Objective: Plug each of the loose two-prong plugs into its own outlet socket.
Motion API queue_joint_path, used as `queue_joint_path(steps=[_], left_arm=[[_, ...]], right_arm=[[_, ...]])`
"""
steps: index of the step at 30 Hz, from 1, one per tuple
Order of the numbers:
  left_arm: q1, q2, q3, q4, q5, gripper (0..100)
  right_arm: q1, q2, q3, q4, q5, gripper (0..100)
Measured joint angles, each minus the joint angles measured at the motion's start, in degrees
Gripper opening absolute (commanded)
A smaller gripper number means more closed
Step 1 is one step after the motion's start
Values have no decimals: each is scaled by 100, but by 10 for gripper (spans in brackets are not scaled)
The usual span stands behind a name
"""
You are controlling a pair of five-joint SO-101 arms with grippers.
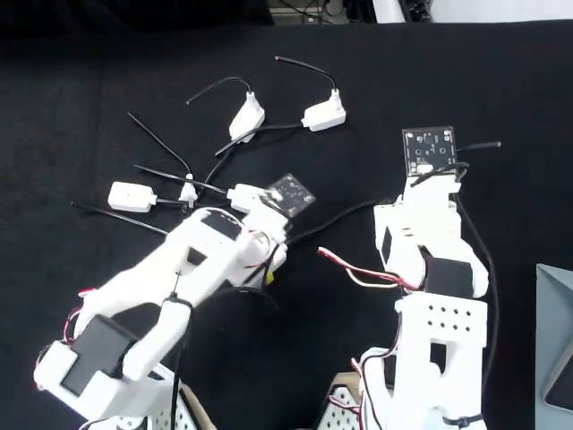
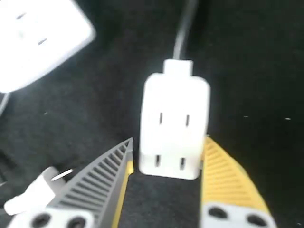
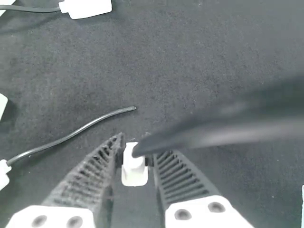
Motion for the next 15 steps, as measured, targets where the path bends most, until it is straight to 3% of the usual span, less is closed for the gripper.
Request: queue_joint_path(steps=[10,15], left_arm=[[-149,-976,-325,1468,0,266],[-589,-2277,-246,1952,396,266]], right_arm=[[0,0,0,0,0,12],[-545,0,0,158,0,12]])
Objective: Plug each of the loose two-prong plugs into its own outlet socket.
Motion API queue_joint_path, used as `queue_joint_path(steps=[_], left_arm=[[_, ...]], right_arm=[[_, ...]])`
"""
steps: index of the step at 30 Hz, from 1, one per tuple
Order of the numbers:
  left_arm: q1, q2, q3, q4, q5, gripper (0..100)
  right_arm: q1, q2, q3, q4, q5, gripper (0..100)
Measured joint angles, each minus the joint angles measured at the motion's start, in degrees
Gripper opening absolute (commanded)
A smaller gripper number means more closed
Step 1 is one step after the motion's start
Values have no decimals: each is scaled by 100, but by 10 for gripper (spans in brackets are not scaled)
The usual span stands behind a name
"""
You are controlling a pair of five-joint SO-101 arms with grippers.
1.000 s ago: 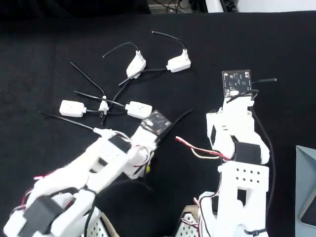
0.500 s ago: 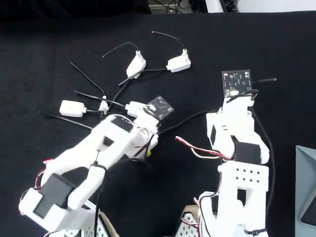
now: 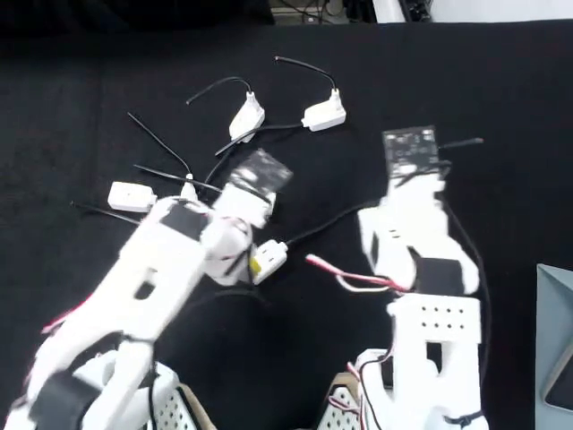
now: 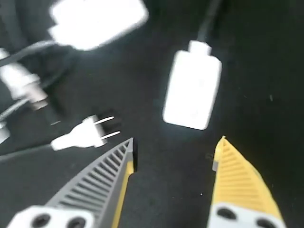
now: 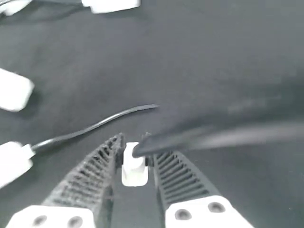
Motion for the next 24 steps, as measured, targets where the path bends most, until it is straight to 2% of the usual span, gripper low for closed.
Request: queue_joint_path(steps=[7,11,18,24], left_arm=[[-1503,-1899,897,141,765,266],[-2312,-2769,1618,141,853,266],[-3209,-4158,2725,105,905,266],[-3596,-4967,3516,-334,905,266]], right_arm=[[-1327,0,0,185,-35,12],[-2145,18,70,185,-237,12],[-3165,818,571,-835,-281,12],[-3780,1459,659,-1433,-281,12]])
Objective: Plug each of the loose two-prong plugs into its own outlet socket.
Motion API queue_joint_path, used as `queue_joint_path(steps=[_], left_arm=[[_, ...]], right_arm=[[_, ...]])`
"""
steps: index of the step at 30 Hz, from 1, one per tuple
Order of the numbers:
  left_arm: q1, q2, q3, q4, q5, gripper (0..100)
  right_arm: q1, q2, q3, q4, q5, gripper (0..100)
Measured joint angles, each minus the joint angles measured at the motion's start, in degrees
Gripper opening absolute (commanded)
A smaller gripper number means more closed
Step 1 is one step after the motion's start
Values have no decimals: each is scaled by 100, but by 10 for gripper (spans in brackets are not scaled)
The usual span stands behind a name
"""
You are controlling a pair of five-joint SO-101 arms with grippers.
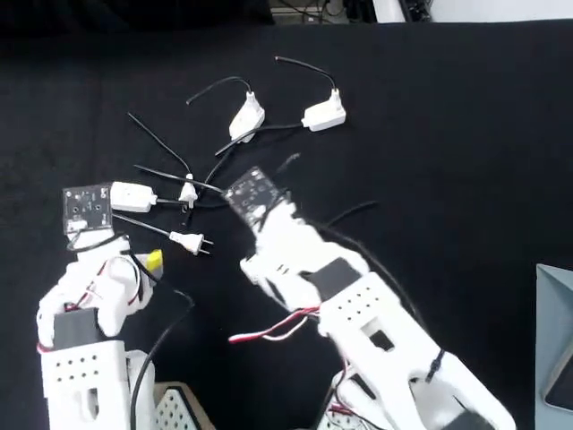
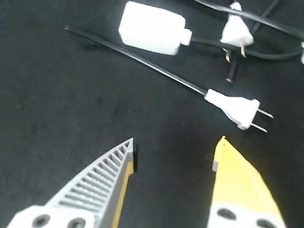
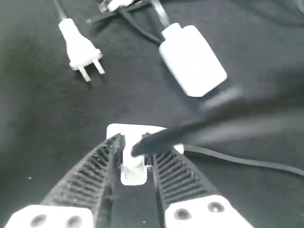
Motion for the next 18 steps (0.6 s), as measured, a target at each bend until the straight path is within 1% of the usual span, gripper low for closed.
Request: queue_joint_path(steps=[4,10,18], left_arm=[[-26,-246,185,-88,0,266],[-26,-281,211,-88,0,266],[-26,-281,211,-88,-9,266]], right_arm=[[-281,97,44,-193,-18,12],[-325,97,703,-1152,-18,11],[-325,97,712,-1178,-18,11]])
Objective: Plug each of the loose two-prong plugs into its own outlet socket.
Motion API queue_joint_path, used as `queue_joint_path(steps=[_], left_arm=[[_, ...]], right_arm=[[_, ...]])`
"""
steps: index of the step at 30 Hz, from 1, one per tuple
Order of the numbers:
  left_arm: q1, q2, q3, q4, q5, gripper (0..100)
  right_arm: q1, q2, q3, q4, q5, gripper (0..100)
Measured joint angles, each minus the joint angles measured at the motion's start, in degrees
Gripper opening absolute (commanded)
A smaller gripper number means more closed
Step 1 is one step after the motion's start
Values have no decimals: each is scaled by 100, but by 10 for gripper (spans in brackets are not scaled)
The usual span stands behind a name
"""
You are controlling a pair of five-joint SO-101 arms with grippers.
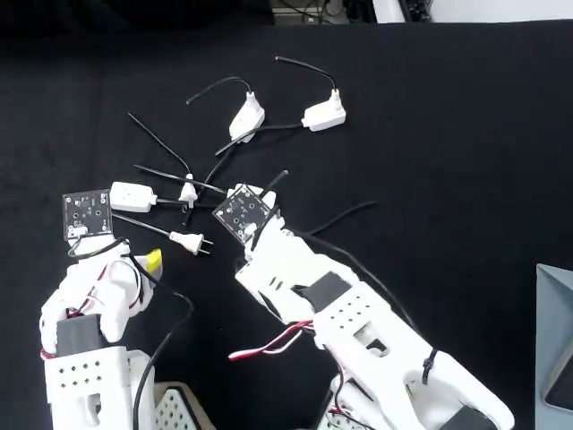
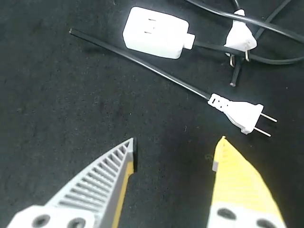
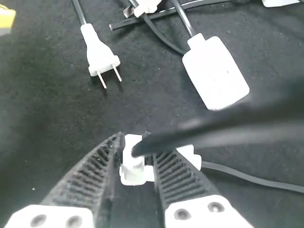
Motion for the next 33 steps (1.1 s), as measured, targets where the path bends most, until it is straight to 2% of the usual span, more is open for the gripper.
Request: queue_joint_path(steps=[8,33], left_arm=[[0,0,0,0,0,266],[0,0,0,0,0,266]], right_arm=[[0,0,352,-598,0,11],[0,-53,659,-914,-237,11]])
